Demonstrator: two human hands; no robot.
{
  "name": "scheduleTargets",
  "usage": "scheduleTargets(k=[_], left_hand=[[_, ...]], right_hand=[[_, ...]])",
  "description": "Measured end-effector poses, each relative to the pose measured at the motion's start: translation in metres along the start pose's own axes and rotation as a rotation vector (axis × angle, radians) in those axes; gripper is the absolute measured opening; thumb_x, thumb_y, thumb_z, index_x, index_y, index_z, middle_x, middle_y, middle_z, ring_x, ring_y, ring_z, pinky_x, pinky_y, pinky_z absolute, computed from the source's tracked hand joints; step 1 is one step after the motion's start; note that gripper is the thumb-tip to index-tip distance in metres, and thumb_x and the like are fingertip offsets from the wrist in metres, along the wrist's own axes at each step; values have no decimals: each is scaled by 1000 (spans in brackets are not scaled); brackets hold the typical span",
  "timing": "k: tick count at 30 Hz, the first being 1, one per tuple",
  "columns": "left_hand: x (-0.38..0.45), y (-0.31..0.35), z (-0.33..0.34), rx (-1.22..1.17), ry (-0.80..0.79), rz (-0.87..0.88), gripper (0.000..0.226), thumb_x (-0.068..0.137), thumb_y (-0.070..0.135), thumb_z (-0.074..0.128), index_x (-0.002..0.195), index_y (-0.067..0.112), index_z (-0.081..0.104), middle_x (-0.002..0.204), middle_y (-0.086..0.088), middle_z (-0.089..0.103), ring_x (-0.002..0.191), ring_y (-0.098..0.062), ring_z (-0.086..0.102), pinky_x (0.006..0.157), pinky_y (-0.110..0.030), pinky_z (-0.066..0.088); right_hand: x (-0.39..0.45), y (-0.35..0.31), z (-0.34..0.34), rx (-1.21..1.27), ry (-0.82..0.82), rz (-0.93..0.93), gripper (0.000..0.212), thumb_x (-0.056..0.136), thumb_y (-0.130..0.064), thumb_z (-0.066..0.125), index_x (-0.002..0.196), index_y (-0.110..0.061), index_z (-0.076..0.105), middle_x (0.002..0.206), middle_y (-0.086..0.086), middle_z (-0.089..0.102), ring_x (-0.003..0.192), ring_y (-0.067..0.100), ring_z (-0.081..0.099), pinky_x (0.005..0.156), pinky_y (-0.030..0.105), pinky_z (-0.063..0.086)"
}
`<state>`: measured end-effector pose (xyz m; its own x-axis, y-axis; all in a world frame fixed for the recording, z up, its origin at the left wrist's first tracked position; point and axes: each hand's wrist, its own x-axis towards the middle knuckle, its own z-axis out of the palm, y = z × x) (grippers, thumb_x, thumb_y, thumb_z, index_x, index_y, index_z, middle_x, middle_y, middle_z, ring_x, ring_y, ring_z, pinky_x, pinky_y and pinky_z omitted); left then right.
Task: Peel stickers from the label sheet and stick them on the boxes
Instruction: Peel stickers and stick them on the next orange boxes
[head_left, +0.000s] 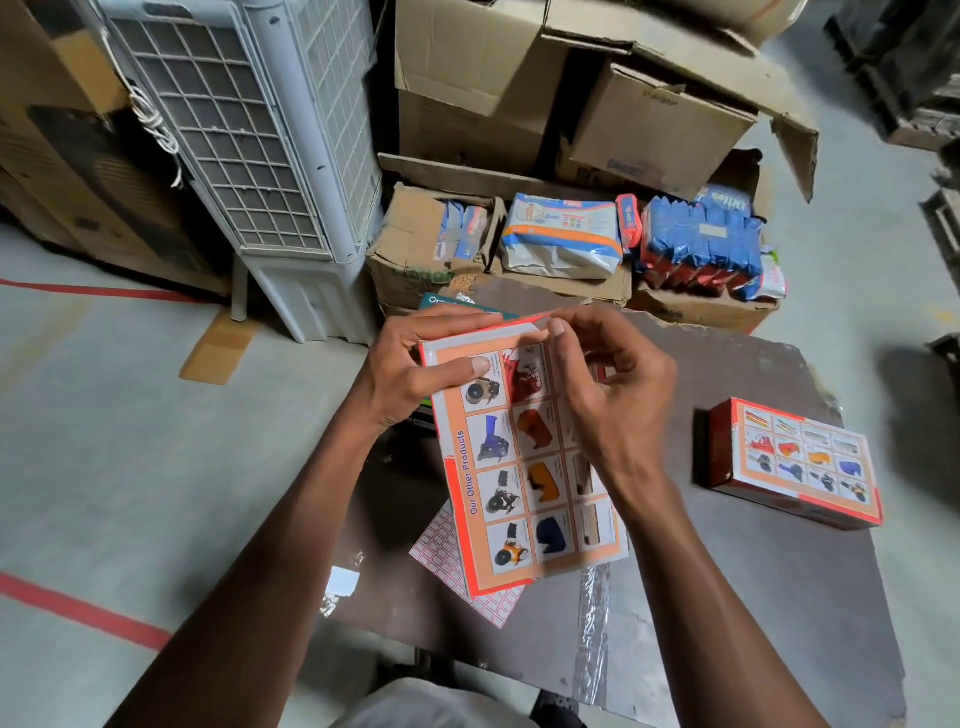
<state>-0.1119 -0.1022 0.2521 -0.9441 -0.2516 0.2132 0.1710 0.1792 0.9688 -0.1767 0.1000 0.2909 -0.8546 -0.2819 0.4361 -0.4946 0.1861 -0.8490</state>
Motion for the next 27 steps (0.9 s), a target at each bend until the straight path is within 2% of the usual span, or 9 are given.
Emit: scheduleTargets(k=[3, 6, 10, 13, 17, 20, 22, 25, 27], left_hand=[[-3, 2, 5, -47, -14, -17, 42, 81, 11, 75, 122, 21, 73, 118, 5, 76, 105, -17, 73, 89, -30, 56], [-3, 3, 6, -30, -11, 9, 45, 81, 19, 77, 126, 21, 71, 124, 4, 74, 111, -19, 71, 94, -32, 55], [-2, -3, 4, 48, 0, 130, 43, 86, 14, 76, 129, 16, 71, 137, 2, 67, 131, -24, 59, 110, -54, 46], [-1, -3, 0, 86, 6, 184, 41, 88, 15, 74, 129, 13, 69, 140, -4, 65, 134, -27, 57, 107, -62, 47], [1, 0, -1, 187, -75, 234, 31, 88, 6, 75, 118, 12, 74, 136, -6, 67, 131, -24, 60, 103, -53, 52], [3, -3, -4, 265, -107, 244, 25, 85, 6, 77, 108, 15, 79, 133, 0, 69, 132, -19, 59, 110, -45, 47], [2, -5, -6, 293, -125, 236, 27, 85, 9, 78, 111, 16, 78, 133, 4, 69, 134, -19, 57, 113, -44, 44], [2, -3, -6, 269, -157, 236, 27, 86, 11, 78, 113, 15, 78, 134, -1, 68, 131, -22, 58, 108, -46, 48], [1, 0, -6, 251, -174, 246, 27, 85, 8, 78, 111, 14, 79, 132, -7, 64, 126, -25, 59, 102, -39, 52]], right_hand=[[-1, 1, -1, -17, 2, -20, 10, 97, -13, 69, 100, -8, 77, 90, -2, 76, 80, 4, 70, 67, 11, 50], [-2, 0, -4, -30, 0, -33, 9, 98, -12, 69, 101, -9, 78, 91, -2, 77, 81, 3, 70, 68, 12, 50], [-5, 4, -9, -47, 28, -30, 11, 97, -15, 70, 103, -10, 78, 92, -3, 76, 80, 3, 68, 69, 12, 49], [-8, 6, -13, -60, 38, -29, 11, 97, -16, 70, 103, -11, 78, 92, -4, 76, 80, 7, 68, 69, 15, 49], [-7, 8, -16, -66, 34, -49, 12, 98, -16, 69, 105, -11, 77, 93, -5, 75, 82, 6, 69, 70, 15, 51], [-4, 9, -17, -77, 36, -66, 10, 97, -15, 70, 104, -12, 77, 93, -6, 75, 82, 4, 68, 69, 14, 51], [-1, 10, -17, -93, 32, -100, 9, 96, -12, 71, 104, -12, 77, 93, -6, 74, 82, 2, 67, 69, 15, 52], [2, 16, -17, -118, 14, -149, 9, 97, -13, 70, 103, -11, 77, 94, -4, 75, 82, 6, 68, 69, 26, 57], [3, 19, -16, -124, 6, -174, 10, 97, -15, 70, 102, -10, 77, 93, -2, 75, 81, 12, 68, 69, 33, 57]])
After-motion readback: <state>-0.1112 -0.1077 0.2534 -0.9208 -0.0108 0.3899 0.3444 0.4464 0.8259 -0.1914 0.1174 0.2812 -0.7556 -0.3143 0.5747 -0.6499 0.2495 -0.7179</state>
